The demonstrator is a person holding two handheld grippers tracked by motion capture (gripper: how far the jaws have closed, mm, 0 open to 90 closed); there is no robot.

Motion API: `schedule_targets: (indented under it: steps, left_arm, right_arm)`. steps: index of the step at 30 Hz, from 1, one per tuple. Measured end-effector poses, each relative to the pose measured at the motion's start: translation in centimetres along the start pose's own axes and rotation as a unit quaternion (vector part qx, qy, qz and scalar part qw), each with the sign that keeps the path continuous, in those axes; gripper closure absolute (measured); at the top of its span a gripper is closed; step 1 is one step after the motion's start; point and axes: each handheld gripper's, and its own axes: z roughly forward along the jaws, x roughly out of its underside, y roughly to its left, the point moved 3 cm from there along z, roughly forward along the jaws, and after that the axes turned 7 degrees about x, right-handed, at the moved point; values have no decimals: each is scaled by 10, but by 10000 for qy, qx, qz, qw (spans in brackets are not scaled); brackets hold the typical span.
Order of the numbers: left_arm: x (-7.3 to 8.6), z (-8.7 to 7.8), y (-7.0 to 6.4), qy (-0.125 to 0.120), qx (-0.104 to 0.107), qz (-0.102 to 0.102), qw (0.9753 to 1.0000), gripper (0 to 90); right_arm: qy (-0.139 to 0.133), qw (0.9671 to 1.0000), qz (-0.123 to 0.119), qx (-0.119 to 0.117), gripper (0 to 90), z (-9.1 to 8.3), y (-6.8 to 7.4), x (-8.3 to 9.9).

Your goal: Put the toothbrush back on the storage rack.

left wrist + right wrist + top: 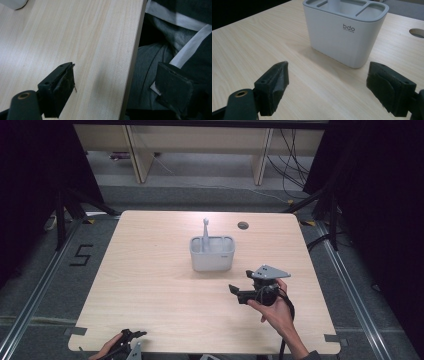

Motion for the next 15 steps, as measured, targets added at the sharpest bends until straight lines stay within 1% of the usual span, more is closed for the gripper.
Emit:
schedule_targets:
  steps: [1, 2, 3, 4, 5, 6, 7, 8, 9, 10, 11, 12, 13, 14, 15]
  left_arm:
    - [0, 0, 0, 6, 1, 2, 10000, 154]
    - [0, 0, 0, 6, -12, 7, 10000, 154]
    - [0, 0, 0, 5, -8, 9, 10000, 154]
    - [0, 0, -1, -8, 1, -1, 10000, 154]
    - [0, 0, 0, 3, -7, 7, 10000, 154]
    - [0, 0, 0, 4, -9, 2, 10000, 154]
    - [0, 0, 0, 4, -8, 1, 10000, 154]
    - [0, 0, 0, 6, -9, 9, 10000, 154]
    - [0, 0, -1, -19, -8, -3, 10000, 154]
    - [0, 0, 0, -19, -19, 2, 10000, 154]
    - [0, 1, 0, -98, -64, -1, 9999, 154]
    - [0, 1, 0, -110, -66, -13, 9999, 154]
    - [0, 1, 0, -94, -63, -3, 9999, 154]
    - [0, 0, 0, -8, -15, 8, 10000, 153]
    - [0, 0, 0, 6, 9, 24, 10000, 153]
  right_arm:
    - [0, 10000, 0, 0, 188, 0, 0, 0]
    - [8, 10000, 62, -51, 186, -1, 1, 2]
    - [-10, 10000, -68, -36, 186, -1, -1, 3]
    - [59, 10000, 4, -62, 186, -4, -1, 7]
    - [59, 10000, 4, -62, 186, -4, -1, 7]
    - [63, 10000, 47, 2, 186, -4, -1, 9]
    - [50, 10000, -28, -18, 186, -5, -3, 13]
    - [50, 10000, -28, -18, 186, -5, -3, 13]
    - [99, 9999, 34, -25, 187, -6, -2, 15]
    - [80, 9999, 72, -54, 188, -6, -2, 17]
    - [85, 9999, 104, -55, 188, -7, -2, 18]
    - [96, 9999, -49, 16, 188, -8, -4, 20]
    - [108, 9999, 10, -7, 188, -8, -4, 22]
    - [181, 9998, 89, -56, 188, -9, -3, 23]
    - [175, 9998, 124, -13, 189, -10, -2, 27]
